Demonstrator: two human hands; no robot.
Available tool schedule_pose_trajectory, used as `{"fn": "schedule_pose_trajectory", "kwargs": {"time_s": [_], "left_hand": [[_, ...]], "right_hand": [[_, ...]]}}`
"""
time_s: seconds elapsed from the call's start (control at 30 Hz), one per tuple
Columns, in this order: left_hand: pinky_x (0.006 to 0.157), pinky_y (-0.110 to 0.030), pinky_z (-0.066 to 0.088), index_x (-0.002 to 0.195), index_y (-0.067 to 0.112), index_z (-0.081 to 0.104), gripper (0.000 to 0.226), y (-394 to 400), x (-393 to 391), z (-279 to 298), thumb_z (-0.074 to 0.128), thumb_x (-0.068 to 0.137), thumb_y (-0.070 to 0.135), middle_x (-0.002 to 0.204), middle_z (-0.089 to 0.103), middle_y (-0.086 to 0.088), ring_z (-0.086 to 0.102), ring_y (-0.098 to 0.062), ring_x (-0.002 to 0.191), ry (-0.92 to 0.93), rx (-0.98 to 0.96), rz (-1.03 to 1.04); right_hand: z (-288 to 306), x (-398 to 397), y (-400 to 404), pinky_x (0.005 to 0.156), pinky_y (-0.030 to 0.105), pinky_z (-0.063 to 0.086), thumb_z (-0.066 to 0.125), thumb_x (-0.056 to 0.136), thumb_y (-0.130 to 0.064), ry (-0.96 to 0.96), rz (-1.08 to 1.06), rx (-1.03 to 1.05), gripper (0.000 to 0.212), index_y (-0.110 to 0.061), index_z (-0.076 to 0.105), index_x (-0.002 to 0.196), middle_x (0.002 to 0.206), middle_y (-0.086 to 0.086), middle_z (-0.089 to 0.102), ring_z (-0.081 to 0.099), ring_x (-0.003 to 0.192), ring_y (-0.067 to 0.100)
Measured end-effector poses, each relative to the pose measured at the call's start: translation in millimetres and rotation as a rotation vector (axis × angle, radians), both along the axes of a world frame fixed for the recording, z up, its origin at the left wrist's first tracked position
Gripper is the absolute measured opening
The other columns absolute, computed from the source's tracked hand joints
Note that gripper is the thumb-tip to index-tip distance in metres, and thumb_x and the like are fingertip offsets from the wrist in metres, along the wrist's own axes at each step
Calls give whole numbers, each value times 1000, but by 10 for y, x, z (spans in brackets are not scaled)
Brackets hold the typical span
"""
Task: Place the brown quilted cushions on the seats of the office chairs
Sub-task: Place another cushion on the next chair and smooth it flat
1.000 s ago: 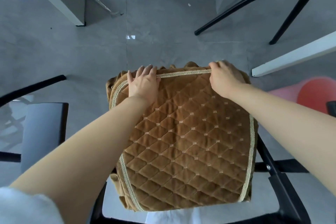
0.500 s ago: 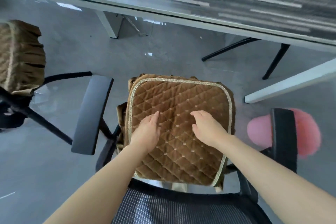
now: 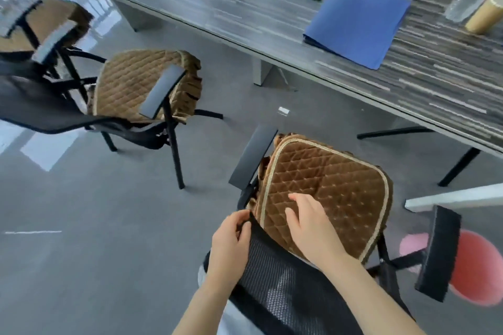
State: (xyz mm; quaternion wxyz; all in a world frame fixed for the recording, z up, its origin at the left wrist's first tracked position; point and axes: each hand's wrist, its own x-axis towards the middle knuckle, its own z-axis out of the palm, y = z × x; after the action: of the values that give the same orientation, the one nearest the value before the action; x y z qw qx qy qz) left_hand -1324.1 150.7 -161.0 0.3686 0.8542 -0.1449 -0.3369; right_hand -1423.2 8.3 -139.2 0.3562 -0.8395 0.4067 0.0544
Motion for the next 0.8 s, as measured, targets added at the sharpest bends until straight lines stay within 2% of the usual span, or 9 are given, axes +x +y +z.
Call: {"fn": "schedule_pose_trajectory", "kwargs": {"time_s": [0.07,0.13,0.23,0.33,0.53,0.67,0.8], "left_hand": [[86,-12,49,113,28,63,20,281,156,121,53,99,18,108,63,16,61,1,99,-33,-21,84],[77,-5,46,106,27,63,19,605,341,229,54,98,13,102,62,15,60,6,93,-70,-43,148],[78,-8,47,106,24,65,20,1127,699,337,54,97,10,102,64,14,61,6,93,-79,-68,262],[76,-4,43,109,24,64,20,1585,1087,408,54,97,11,102,63,18,60,10,93,-99,-55,303],[71,-4,42,99,19,67,23,2485,2257,541,57,92,-1,100,62,5,55,6,95,-240,-29,305],[70,-2,40,103,13,69,22,2706,2923,637,57,92,-1,101,62,7,58,6,85,-285,-5,326],[70,-1,40,108,11,67,23,2679,3573,698,55,92,-1,105,63,4,60,-3,89,-309,-40,328]], "right_hand": [[153,265,250,107,20,31,40,101,-37,-28,33,-10,40,-27,44,139,144,-9,45,43,131,9],[290,575,533,104,16,30,41,101,-38,-58,60,5,40,-29,43,139,144,-10,45,44,130,9],[396,1133,989,104,20,37,43,100,-36,-79,99,38,39,-26,45,138,141,-8,49,46,127,9],[433,1629,1410,100,23,41,44,101,-33,-87,103,77,37,-25,45,137,136,-6,51,49,124,11],[526,2805,2127,99,30,41,43,100,-28,-118,166,148,35,-18,46,134,130,-2,54,48,121,16],[598,3382,2287,95,29,43,43,101,-26,-150,183,168,34,-16,47,133,126,-2,56,49,116,15],[605,3901,2260,93,29,43,43,101,-26,-168,192,175,33,-17,47,132,128,-2,55,49,117,15]]}}
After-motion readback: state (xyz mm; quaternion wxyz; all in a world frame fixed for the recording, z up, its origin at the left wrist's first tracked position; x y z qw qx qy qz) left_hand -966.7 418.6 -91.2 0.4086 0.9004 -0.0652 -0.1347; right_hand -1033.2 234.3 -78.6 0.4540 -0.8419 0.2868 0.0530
